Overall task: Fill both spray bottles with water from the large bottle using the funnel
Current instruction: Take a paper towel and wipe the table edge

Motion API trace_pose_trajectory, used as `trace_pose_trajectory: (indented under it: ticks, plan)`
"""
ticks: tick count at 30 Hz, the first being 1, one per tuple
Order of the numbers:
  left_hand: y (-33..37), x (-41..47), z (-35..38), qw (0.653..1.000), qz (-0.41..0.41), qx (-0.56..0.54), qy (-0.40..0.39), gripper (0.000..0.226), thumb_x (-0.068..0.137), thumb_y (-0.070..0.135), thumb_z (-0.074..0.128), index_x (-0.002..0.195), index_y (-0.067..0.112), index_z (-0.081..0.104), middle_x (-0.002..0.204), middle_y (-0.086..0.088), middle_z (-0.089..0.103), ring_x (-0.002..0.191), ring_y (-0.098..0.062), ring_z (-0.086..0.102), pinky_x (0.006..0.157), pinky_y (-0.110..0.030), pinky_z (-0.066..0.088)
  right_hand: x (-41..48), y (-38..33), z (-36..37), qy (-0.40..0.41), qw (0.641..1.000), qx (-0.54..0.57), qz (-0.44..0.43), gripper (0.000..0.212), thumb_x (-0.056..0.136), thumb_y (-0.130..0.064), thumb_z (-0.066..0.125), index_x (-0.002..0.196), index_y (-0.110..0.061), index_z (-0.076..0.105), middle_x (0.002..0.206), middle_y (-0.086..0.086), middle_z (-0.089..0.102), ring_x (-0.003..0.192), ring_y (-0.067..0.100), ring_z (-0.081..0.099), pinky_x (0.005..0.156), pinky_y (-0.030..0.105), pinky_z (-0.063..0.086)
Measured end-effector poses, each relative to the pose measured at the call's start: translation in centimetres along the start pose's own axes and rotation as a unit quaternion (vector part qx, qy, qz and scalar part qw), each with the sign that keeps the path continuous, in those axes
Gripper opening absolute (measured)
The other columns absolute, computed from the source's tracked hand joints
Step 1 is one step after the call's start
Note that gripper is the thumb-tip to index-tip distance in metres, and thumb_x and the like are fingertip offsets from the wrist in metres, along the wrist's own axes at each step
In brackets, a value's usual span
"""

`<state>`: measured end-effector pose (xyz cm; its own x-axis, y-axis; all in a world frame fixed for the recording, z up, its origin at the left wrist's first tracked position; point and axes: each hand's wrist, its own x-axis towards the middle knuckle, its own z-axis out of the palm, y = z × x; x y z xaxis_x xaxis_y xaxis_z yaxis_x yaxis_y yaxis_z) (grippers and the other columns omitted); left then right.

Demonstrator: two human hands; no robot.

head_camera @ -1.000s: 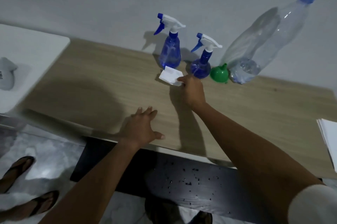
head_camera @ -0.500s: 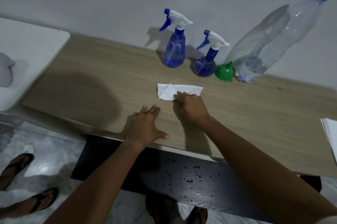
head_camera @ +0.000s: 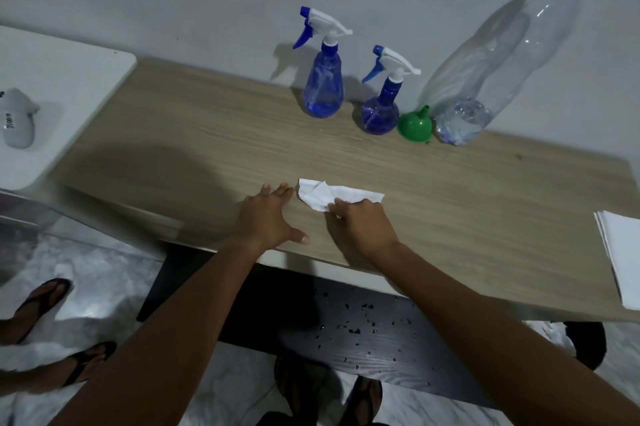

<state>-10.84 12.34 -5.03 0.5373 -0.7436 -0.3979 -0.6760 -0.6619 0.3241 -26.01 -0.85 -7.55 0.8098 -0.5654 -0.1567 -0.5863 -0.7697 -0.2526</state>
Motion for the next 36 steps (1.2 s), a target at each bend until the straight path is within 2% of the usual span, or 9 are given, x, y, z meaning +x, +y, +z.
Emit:
trace_pose_trajectory:
  ticks: [3,6,11,14,16,19,23,27,36]
  plan:
    - [0.2,-0.2,-0.2,1.0,-0.004,0.01,-0.006,0.116,0.065,0.063,0.083,0.159,0.027,0.025,0.168,0.011,0.017,0.156,-0.02,0.013,0.123,-0.04,0.02,0.0,1.2,-0.7,-0.044,0.999,-0.006,-0.018,0.028,0.095,-0.027,0.055,0.111,-0.028,0.077,0.11,0.004,0.077,0.095,0.027,0.071,0.081,0.033,0.054]
    - [0.4,-0.6,-0.5,1.0,0.0,0.008,-0.013,0.116,0.066,0.063,0.083,0.16,0.028,0.024,0.168,0.008,0.017,0.156,-0.022,0.012,0.124,-0.041,0.02,1.1,1.5,-4.0,-0.083,0.978,0.19,0.016,0.025,0.087,-0.006,0.068,0.106,-0.015,0.082,0.105,0.008,0.079,0.09,0.022,0.071,0.081,0.026,0.051]
    - [0.6,-1.0,-0.7,1.0,-0.01,-0.004,-0.011,0.115,0.067,0.059,0.085,0.16,0.027,0.024,0.168,0.001,0.019,0.155,-0.025,0.018,0.123,-0.042,0.021,4.6,1.6,-6.4,-0.088,0.852,0.49,0.163,0.031,0.088,0.014,0.056,0.095,-0.006,0.079,0.089,0.01,0.072,0.076,0.02,0.062,0.068,0.028,0.053]
    - [0.6,-1.0,-0.7,1.0,-0.013,-0.006,-0.007,0.116,0.067,0.059,0.085,0.16,0.028,0.023,0.167,-0.003,0.021,0.154,-0.027,0.02,0.121,-0.041,0.023,6.3,2.1,-5.2,-0.07,0.892,0.416,0.161,0.022,0.089,0.005,0.063,0.101,-0.007,0.078,0.092,0.003,0.073,0.083,0.017,0.064,0.065,0.016,0.05]
    - [0.6,-0.9,-0.7,1.0,-0.012,-0.006,-0.007,0.116,0.067,0.058,0.085,0.16,0.027,0.023,0.168,0.0,0.021,0.154,-0.025,0.02,0.121,-0.04,0.022,6.8,2.5,-4.1,0.008,0.951,0.276,0.142,0.023,0.092,-0.007,0.063,0.109,-0.012,0.078,0.104,0.003,0.076,0.098,0.021,0.068,0.077,0.021,0.05]
    - [0.6,-0.9,-0.7,1.0,-0.013,-0.013,-0.003,0.117,0.066,0.057,0.086,0.16,0.025,0.023,0.168,0.0,0.021,0.154,-0.025,0.02,0.122,-0.041,0.022,5.8,2.6,-2.9,0.107,0.976,0.186,0.029,0.031,0.094,-0.009,0.057,0.121,-0.013,0.073,0.122,0.009,0.074,0.114,0.03,0.066,0.092,0.035,0.05]
    - [0.5,-0.9,-0.4,0.999,-0.007,-0.034,0.006,0.115,0.066,0.056,0.087,0.159,0.026,0.027,0.168,0.002,0.021,0.155,-0.025,0.018,0.122,-0.041,0.02,3.2,2.8,-0.1,-0.001,0.981,0.06,-0.183,0.056,0.102,-0.036,0.04,0.154,-0.016,0.043,0.161,0.012,0.04,0.147,0.034,0.037,0.115,0.048,0.032]
    - [-0.9,-0.4,0.1,0.997,0.006,-0.079,0.008,0.12,0.064,0.051,0.09,0.159,0.018,0.025,0.168,0.002,0.02,0.156,-0.02,0.011,0.125,-0.036,0.019,3.4,2.6,1.4,-0.087,0.986,-0.036,-0.135,0.068,0.104,-0.057,0.013,0.163,-0.024,0.016,0.173,0.004,0.008,0.159,0.029,0.007,0.125,0.057,0.011]
    - [-4.4,0.2,0.1,0.993,0.048,-0.102,-0.019,0.126,0.057,0.041,0.096,0.159,0.016,0.027,0.168,0.008,0.016,0.156,-0.012,0.007,0.127,-0.029,0.011,7.8,-0.5,1.3,-0.049,0.998,-0.022,-0.037,0.064,0.108,-0.049,0.02,0.163,-0.017,0.015,0.172,0.006,0.012,0.158,0.03,0.009,0.124,0.059,0.007]
